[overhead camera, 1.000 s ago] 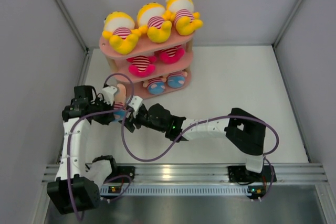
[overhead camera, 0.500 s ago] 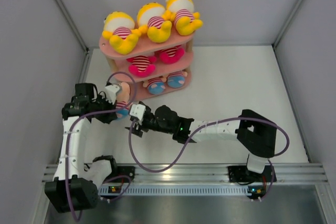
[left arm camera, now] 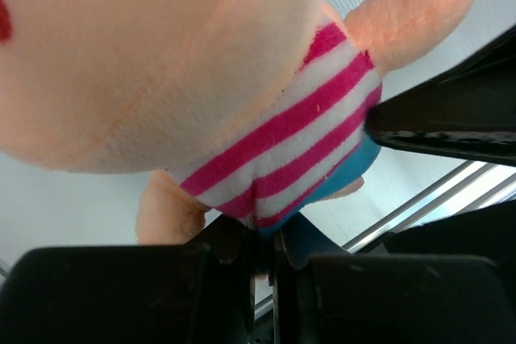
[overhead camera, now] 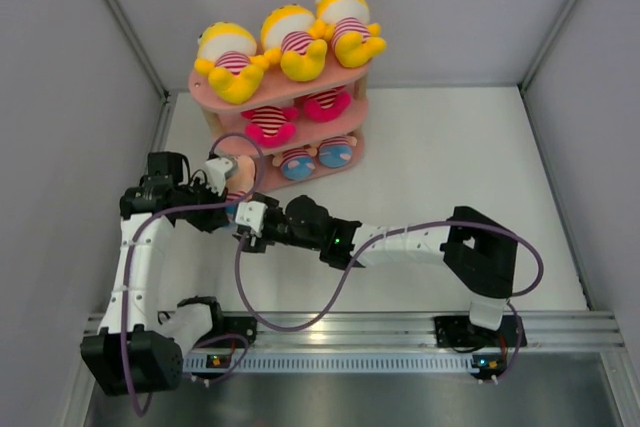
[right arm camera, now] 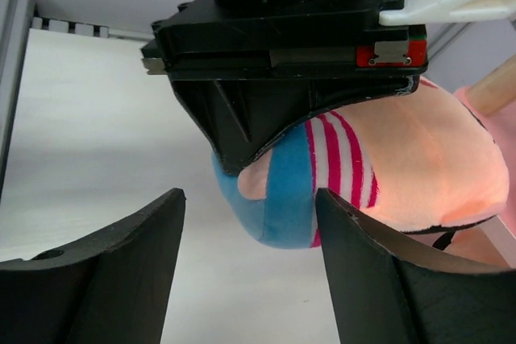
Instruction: Place and organize the stuffed toys onto the shelf
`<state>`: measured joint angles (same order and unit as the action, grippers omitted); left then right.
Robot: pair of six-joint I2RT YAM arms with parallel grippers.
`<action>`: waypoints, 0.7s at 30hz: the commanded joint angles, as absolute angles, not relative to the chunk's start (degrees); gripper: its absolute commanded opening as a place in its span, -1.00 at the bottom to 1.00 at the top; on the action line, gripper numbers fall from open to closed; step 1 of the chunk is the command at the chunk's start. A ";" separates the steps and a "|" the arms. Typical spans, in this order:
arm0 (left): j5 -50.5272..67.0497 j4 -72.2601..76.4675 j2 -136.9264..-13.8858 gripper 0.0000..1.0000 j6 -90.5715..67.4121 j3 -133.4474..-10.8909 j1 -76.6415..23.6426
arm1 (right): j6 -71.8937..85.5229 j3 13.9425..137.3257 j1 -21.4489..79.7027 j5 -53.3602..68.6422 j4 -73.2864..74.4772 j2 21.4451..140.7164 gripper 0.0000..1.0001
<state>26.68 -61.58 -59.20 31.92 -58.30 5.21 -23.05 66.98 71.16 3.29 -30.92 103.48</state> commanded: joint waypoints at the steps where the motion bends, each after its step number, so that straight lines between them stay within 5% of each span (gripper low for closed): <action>1: 30.14 -62.22 -59.06 -1.00 33.14 -61.34 4.83 | -23.47 71.71 70.23 1.50 -29.19 105.99 0.30; 5: 30.58 -63.63 -59.06 -1.00 33.57 -62.14 4.92 | -23.73 74.26 68.91 0.35 -26.37 108.54 0.18; 8: 30.94 -64.42 -59.24 -1.00 34.01 -62.31 4.92 | -23.82 74.79 68.03 0.35 -25.76 109.59 -0.17; 9: 30.94 -64.42 -59.15 -1.00 34.01 -62.31 4.92 | -23.99 75.14 67.77 0.35 -25.32 109.86 -0.47; 12: 31.20 -64.34 -59.59 -1.00 33.84 -62.23 4.92 | -24.61 77.24 66.89 0.35 -22.42 111.00 -0.90; 14: 30.85 -64.34 -60.03 -0.96 33.58 -62.31 4.92 | -24.96 78.13 66.45 0.35 -21.01 111.36 -1.00; 19: 27.69 -64.34 -61.08 0.26 31.91 -63.02 4.92 | -26.63 74.28 65.39 -0.97 -22.32 108.90 -1.00; 21: 25.59 -64.34 -61.43 0.42 30.59 -63.28 4.92 | -27.59 71.47 64.34 -0.79 -22.94 107.24 -1.00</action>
<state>25.65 -63.81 -61.06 31.75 -60.55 5.17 -25.80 74.17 66.22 -0.01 -23.24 109.69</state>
